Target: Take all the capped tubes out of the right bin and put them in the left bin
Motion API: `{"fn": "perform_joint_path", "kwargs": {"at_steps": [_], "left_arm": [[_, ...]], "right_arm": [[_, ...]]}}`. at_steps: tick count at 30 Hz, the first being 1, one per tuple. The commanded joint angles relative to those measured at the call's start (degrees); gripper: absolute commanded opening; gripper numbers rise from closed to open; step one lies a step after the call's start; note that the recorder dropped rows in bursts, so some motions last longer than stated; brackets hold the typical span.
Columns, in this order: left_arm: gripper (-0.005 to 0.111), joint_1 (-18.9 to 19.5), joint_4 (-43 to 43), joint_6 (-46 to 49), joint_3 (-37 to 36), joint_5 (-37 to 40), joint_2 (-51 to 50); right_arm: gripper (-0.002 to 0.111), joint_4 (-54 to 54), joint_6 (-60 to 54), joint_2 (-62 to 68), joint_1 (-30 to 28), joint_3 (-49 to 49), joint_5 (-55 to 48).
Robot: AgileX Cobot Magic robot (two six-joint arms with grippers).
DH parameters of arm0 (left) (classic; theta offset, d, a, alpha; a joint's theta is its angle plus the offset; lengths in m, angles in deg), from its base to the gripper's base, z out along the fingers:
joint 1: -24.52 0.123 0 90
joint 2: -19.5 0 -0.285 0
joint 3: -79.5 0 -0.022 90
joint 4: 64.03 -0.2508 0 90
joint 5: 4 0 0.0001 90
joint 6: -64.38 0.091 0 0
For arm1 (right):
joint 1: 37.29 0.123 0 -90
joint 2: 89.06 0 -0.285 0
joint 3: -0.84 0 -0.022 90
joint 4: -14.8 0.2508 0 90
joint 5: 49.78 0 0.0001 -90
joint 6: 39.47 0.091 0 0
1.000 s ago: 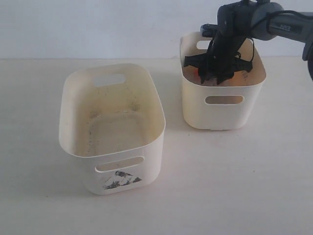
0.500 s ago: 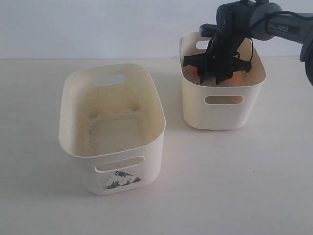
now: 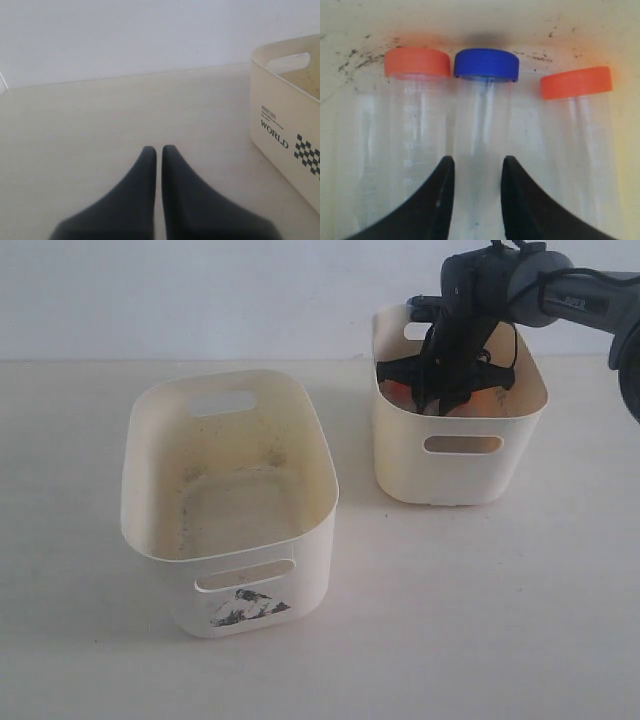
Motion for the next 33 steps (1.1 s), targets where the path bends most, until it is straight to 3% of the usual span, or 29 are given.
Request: {"fn": "perform_joint_path", "kwargs": {"at_steps": [1, 7, 10, 23, 31, 33], "left_arm": [[0.004, 0.1, 0.6, -0.7, 0.2, -0.5, 0.1], [0.004, 0.1, 0.6, -0.7, 0.2, -0.5, 0.1], [0.004, 0.1, 0.6, -0.7, 0.2, -0.5, 0.1], [0.004, 0.1, 0.6, -0.7, 0.2, -0.5, 0.1], [0.004, 0.1, 0.6, -0.7, 0.2, -0.5, 0.1], [0.004, 0.1, 0.6, -0.7, 0.2, -0.5, 0.1]], "right_arm": [[0.012, -0.1, -0.8, 2.5, -0.4, 1.4, -2.8], [0.011, -0.1, -1.9, 2.4, -0.4, 1.4, -2.5], [0.0, -0.5, -1.9, 0.6, -0.4, 1.3, -2.5], [0.0, -2.5, -1.9, -12.8, -0.4, 1.3, -4.1], [0.001, -2.0, -1.8, -9.9, -0.4, 1.5, -5.8], [0.007, -2.0, -1.8, -8.4, -0.4, 1.5, -6.0]]}}
